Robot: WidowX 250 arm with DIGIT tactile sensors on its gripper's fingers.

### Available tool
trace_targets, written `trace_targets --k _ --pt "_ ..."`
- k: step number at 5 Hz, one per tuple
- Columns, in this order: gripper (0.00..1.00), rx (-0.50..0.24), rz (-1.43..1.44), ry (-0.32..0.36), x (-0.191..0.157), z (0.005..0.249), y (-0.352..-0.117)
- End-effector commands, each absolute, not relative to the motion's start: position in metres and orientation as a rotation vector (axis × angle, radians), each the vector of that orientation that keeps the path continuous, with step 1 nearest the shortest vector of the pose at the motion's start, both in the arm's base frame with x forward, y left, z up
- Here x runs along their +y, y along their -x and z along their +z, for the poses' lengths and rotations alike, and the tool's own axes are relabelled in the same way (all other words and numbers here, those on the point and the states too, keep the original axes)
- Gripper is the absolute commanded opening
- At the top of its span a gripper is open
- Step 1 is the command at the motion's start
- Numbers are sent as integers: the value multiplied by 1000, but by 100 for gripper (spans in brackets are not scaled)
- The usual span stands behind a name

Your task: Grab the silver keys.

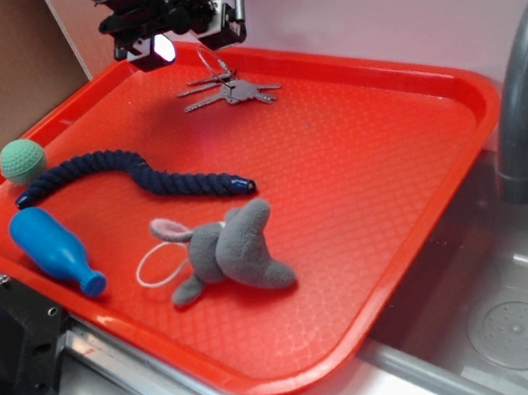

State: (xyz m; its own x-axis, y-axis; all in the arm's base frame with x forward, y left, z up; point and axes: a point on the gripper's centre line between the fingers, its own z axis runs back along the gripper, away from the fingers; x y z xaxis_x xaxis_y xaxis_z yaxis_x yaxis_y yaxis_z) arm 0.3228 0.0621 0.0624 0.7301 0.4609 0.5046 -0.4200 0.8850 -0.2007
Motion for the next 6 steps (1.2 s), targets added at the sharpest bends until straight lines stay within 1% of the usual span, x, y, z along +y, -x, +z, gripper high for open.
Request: trace_targets --k 1,2,3,4,5,6 --pt "87 -557 448 67 61 60 -344" --pt "0 -532 449 72 58 52 -344" --pt "0 -536 428 79 56 56 -344" --pt "0 -550 379 60 53 64 -342" --pt "0 -588 283 -46 47 103 -334" --pt "0 -558 153 -36 35 152 -309"
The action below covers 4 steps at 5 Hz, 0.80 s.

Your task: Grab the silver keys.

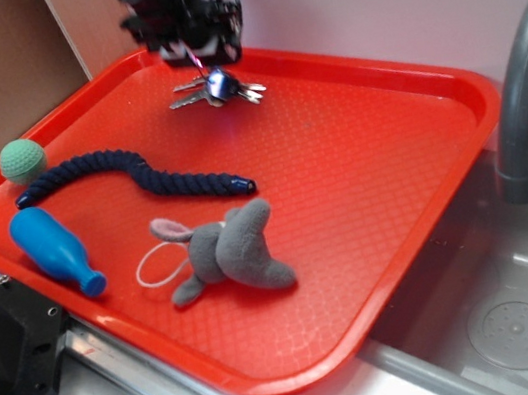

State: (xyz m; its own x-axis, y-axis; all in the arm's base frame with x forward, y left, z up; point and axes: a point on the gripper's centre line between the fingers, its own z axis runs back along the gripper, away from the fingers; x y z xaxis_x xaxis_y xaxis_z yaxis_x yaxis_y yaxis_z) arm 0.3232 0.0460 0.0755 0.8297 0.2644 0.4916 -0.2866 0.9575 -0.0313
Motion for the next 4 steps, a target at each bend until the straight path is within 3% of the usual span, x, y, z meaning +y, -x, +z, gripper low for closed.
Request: trace_targets --k 1,2,4 --pt "0 -400 -13 -18 10 196 -283" --pt "0 -342 -148 135 -7 224 -267" --pt "0 -264 -160 134 -15 222 -275"
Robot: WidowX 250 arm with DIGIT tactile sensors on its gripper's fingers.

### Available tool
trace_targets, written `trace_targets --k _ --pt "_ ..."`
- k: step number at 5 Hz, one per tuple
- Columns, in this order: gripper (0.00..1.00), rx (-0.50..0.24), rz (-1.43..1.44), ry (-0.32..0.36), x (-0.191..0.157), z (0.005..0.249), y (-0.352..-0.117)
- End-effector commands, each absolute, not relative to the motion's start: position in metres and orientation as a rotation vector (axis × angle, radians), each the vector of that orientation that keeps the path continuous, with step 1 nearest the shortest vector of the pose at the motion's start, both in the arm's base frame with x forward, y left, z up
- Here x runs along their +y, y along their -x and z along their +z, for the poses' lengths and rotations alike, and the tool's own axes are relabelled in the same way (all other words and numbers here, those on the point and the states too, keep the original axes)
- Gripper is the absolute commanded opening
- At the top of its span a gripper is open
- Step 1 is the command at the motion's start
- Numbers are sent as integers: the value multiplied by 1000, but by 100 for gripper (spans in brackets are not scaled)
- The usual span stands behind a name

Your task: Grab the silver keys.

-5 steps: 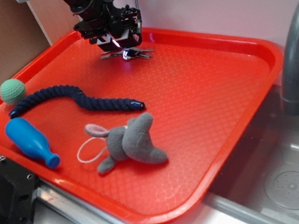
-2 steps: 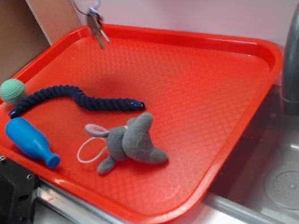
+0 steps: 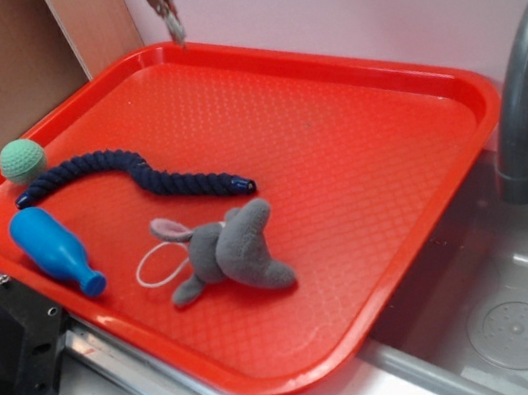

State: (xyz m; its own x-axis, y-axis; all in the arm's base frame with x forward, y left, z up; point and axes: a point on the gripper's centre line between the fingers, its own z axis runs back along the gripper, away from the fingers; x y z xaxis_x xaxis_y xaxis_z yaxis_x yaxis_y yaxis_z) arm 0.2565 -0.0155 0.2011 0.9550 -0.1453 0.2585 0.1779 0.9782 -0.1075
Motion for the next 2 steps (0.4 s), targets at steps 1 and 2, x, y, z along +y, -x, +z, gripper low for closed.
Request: trace_targets --k 1,2 --pt "0 -256 -165 157 -16 217 -276" --pt "0 -259 -185 178 -19 215 -275"
